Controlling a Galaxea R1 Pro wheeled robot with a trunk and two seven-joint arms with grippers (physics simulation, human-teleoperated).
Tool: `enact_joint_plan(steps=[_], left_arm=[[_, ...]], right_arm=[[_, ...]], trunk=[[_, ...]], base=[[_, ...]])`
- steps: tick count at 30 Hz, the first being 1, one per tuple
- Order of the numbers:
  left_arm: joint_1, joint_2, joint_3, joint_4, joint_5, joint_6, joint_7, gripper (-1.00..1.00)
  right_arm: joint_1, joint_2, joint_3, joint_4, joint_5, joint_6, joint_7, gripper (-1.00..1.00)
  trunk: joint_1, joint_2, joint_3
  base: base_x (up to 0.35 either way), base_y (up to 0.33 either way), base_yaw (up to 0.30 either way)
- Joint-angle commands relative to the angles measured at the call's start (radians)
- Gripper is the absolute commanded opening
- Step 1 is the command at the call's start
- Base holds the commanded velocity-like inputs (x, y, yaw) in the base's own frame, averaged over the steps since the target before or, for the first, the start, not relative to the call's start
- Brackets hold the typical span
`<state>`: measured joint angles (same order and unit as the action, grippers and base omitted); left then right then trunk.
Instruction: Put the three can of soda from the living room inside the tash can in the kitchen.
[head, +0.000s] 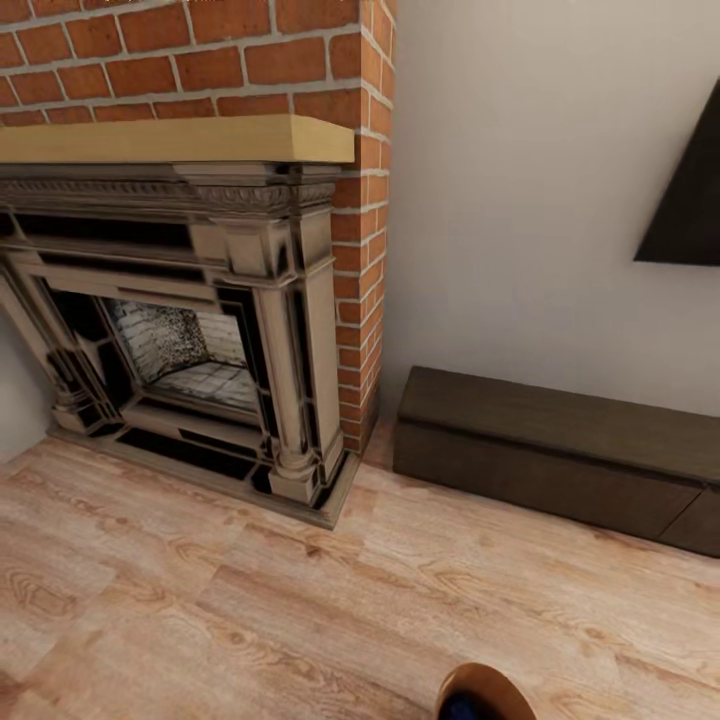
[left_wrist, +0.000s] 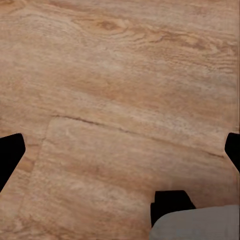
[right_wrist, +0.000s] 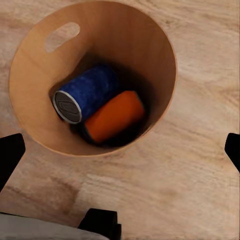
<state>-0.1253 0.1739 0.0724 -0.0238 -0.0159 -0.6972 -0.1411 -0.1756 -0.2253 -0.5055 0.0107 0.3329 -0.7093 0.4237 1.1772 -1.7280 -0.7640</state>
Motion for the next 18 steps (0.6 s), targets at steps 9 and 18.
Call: enact_joint_plan(steps=[9,18], left_arm=[[0.049,-0.003,-0.001,0.014,-0.014,-0.001,0.015,1.0],[0.074,-0.004,0.001,0.019,-0.009,-0.001,0.017,1.0]], right_arm=[[0.053,0.018,0.001,0.026,-0.002,0.003,-0.069,1.0],[0.097,0.041,0.005,0.029,0.0,0.043,-0.117,1.0]], trunk=[[-0.035,0.063,0.028],[-0.069,0.126,0.057]], base=[[0.0,0.0,0.0],[0.0,0.0,0.0]])
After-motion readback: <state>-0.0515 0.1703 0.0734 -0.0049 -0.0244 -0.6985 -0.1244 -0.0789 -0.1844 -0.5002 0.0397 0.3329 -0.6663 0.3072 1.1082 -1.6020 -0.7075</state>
